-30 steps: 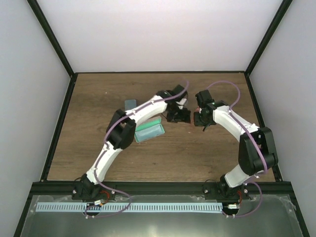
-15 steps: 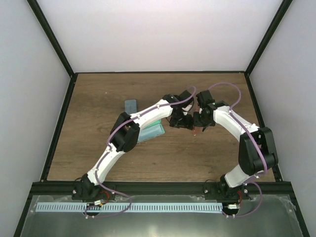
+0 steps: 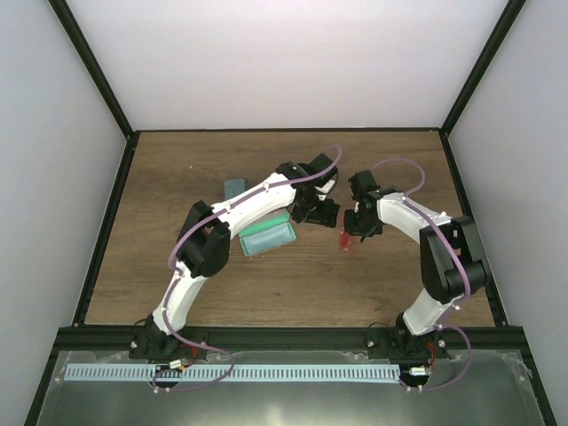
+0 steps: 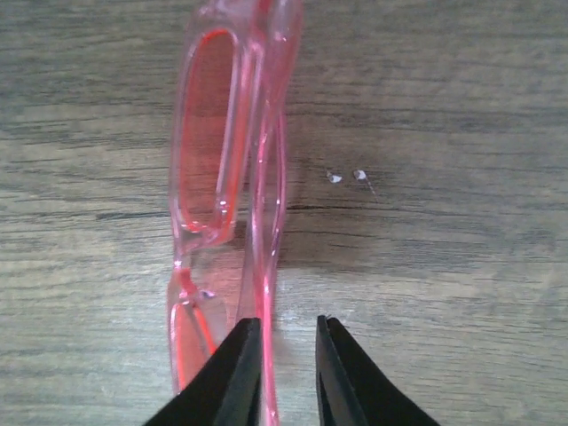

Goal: Organize the sunglasses
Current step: Fold the sunglasses at the center of the board.

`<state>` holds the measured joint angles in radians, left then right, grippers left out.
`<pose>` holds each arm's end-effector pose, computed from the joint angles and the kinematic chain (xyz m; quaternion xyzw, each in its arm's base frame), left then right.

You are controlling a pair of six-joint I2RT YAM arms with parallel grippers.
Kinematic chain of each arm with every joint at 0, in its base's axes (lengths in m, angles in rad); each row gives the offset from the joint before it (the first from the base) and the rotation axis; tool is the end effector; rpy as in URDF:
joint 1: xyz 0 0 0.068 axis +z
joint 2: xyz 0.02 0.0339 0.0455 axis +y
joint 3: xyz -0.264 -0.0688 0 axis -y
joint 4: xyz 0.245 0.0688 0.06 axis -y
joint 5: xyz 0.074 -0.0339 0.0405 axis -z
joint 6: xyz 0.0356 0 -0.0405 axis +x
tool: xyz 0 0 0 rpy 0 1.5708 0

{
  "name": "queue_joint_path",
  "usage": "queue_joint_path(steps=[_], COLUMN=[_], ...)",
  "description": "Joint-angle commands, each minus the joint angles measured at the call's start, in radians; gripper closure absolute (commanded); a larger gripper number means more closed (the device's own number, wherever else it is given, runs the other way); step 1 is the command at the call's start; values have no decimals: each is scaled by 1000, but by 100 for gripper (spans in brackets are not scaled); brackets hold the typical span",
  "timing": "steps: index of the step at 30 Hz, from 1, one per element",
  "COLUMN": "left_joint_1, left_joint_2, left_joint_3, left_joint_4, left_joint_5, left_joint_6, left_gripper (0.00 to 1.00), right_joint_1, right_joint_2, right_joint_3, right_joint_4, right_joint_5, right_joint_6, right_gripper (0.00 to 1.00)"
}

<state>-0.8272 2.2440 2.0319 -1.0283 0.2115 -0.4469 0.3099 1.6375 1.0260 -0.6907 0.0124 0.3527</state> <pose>0.3140 -0.3525 0.2241 0.2024 0.9599 -0.1810 0.0695 0.2875 0.0916 0.1797 0.0220 0.9907 0.0377 0.1286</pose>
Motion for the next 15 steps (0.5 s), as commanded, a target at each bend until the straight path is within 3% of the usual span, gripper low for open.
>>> queue_joint_path(steps=[1, 8, 15], left_joint_1=[-2, 1, 2], left_joint_2=[-26, -47, -53], left_joint_3=[6, 40, 34], left_joint_4=[-28, -43, -57], left_joint_5=[14, 15, 17], left_joint_6=[15, 26, 42], left_gripper=[22, 22, 23], right_joint_1=[-8, -9, -9], right_joint_2=[34, -16, -23], right_joint_3=[27, 15, 16], right_joint_4=[17, 63, 94], right_joint_5=[-2, -41, -79], right_joint_6=[0, 31, 76], right_gripper=[79, 45, 41])
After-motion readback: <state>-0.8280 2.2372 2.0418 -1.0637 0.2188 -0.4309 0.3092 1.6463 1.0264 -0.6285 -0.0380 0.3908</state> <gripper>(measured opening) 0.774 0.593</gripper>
